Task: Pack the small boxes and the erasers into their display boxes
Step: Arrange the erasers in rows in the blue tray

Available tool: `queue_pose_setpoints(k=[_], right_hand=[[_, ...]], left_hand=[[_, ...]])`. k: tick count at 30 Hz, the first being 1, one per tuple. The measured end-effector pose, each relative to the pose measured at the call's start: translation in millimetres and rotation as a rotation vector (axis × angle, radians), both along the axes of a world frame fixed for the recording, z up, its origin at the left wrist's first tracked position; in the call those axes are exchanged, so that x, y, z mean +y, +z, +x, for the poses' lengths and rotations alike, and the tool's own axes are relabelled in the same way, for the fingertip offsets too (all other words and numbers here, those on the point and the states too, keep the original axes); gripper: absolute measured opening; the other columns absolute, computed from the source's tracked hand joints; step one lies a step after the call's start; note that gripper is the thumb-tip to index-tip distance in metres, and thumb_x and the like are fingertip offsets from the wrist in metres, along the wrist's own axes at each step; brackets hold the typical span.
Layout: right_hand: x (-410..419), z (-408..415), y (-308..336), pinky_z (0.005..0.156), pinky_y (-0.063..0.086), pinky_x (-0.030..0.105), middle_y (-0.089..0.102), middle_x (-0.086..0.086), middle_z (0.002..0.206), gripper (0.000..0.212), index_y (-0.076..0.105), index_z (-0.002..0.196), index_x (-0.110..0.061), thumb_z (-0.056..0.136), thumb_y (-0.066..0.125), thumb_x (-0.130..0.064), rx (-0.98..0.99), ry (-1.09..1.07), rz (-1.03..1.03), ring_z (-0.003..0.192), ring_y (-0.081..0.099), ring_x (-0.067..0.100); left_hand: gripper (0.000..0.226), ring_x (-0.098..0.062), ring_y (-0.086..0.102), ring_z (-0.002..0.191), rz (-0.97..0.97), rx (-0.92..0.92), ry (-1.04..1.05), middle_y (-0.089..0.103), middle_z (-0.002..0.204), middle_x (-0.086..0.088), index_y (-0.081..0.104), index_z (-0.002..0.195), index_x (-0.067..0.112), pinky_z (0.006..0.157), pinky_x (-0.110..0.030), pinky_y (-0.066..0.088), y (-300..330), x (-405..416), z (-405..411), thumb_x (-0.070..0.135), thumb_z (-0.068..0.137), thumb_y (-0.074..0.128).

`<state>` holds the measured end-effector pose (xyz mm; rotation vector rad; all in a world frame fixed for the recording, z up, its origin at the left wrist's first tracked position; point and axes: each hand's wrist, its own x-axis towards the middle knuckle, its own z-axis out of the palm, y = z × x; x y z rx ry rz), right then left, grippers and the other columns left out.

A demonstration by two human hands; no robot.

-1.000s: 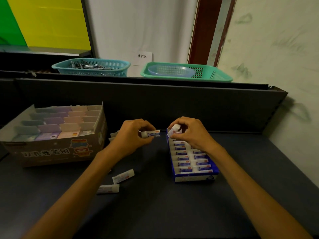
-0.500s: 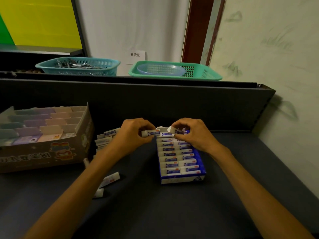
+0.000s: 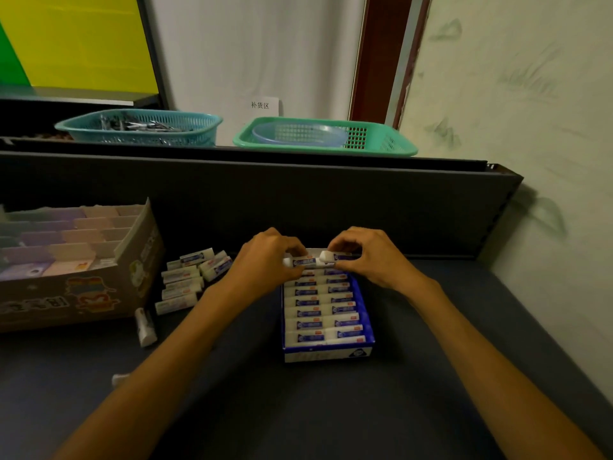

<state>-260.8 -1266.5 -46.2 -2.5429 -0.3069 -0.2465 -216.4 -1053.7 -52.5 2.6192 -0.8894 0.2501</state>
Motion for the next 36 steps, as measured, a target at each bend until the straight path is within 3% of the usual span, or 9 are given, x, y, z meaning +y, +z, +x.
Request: queue_pose_setpoints(k=[8, 15, 18, 25, 36], right_hand=[[1.1, 5.4, -5.4, 0.088, 0.049, 0.028, 0.056, -0.007, 0.110, 0.028, 0.064, 0.110, -0.024, 0.083, 0.069, -0.021, 0.084, 0.036, -0.139, 0.100, 0.054, 0.005], [4.0, 5.8, -7.0, 0.090, 0.042, 0.026, 0.054, -0.007, 0.117, 0.031, 0.063, 0.117, -0.025, 0.086, 0.067, -0.026, 0.055, 0.029, -0.296, 0.107, 0.048, 0.007], [3.8, 5.3, -7.4, 0.093, 0.043, 0.029, 0.053, -0.007, 0.118, 0.031, 0.063, 0.117, -0.026, 0.086, 0.066, -0.028, 0.057, 0.030, -0.309, 0.109, 0.047, 0.008], [2.3, 5.3, -8.1, 0.088, 0.029, 0.021, 0.051, -0.009, 0.121, 0.030, 0.063, 0.119, -0.026, 0.089, 0.062, -0.029, 0.048, 0.035, -0.340, 0.107, 0.038, 0.002], [3.7, 4.5, -9.4, 0.091, 0.035, 0.023, 0.052, -0.008, 0.115, 0.027, 0.066, 0.115, -0.023, 0.088, 0.063, -0.027, 0.064, 0.030, -0.310, 0.106, 0.043, 0.005]], left_hand=[[0.034, -0.010, 0.047, 0.109, 0.129, -0.012, -0.012, 0.054, 0.121, 0.006, 0.060, 0.118, 0.027, 0.088, -0.026, 0.042, -1.9, -8.5, -1.0, 0.032, 0.085, 0.064], [0.033, -0.012, 0.046, 0.115, 0.221, -0.025, -0.034, 0.052, 0.125, 0.004, 0.059, 0.122, 0.027, 0.098, -0.033, 0.040, -4.2, -12.0, -1.2, 0.034, 0.089, 0.059], [0.033, -0.012, 0.044, 0.116, 0.238, -0.031, -0.041, 0.050, 0.126, 0.003, 0.058, 0.123, 0.027, 0.099, -0.033, 0.039, -4.1, -11.4, -2.7, 0.034, 0.090, 0.058], [0.034, -0.013, 0.043, 0.117, 0.269, -0.056, -0.075, 0.048, 0.129, 0.002, 0.057, 0.125, 0.025, 0.099, -0.031, 0.037, -2.7, -10.1, -4.5, 0.035, 0.093, 0.053], [0.034, -0.013, 0.040, 0.115, 0.316, -0.093, -0.079, 0.046, 0.127, 0.003, 0.057, 0.126, 0.029, 0.095, -0.031, 0.034, -1.4, -10.7, -3.2, 0.038, 0.094, 0.048]])
